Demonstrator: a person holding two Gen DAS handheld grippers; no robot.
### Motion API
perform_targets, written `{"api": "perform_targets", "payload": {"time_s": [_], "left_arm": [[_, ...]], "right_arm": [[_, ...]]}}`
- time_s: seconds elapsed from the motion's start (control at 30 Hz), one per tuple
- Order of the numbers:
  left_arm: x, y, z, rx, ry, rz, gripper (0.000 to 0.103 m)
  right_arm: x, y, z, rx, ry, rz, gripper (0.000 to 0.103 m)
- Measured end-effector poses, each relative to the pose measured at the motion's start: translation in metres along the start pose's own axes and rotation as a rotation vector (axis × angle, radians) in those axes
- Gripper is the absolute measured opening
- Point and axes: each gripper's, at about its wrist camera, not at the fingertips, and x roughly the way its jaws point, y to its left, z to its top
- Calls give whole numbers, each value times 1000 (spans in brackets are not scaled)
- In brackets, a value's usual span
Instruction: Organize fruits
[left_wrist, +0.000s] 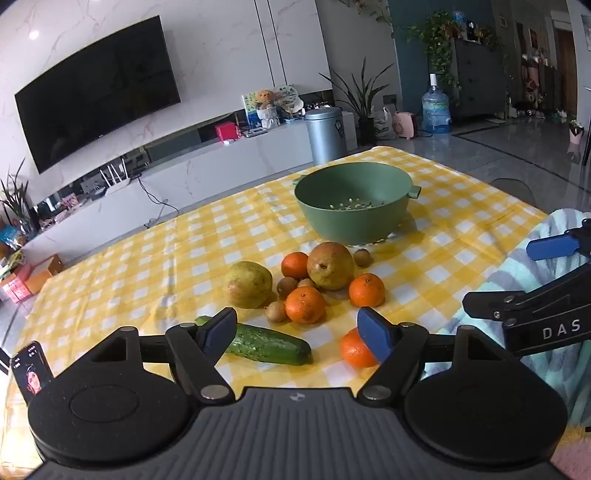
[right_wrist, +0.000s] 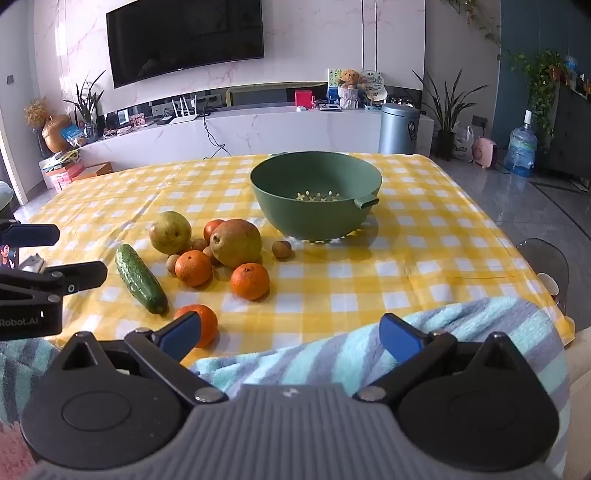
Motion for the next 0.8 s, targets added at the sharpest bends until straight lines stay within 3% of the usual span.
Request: {"api": "perform_targets", "payload": {"time_s": [0.13,0.8], "left_arm": [[6,-5,-1,35,17,29,87],[9,2,-2,8,43,43,87]], "right_arm": [[-2,1,2,0,3,-4,99],[5,-1,-1,-2,20,-18,99]]}}
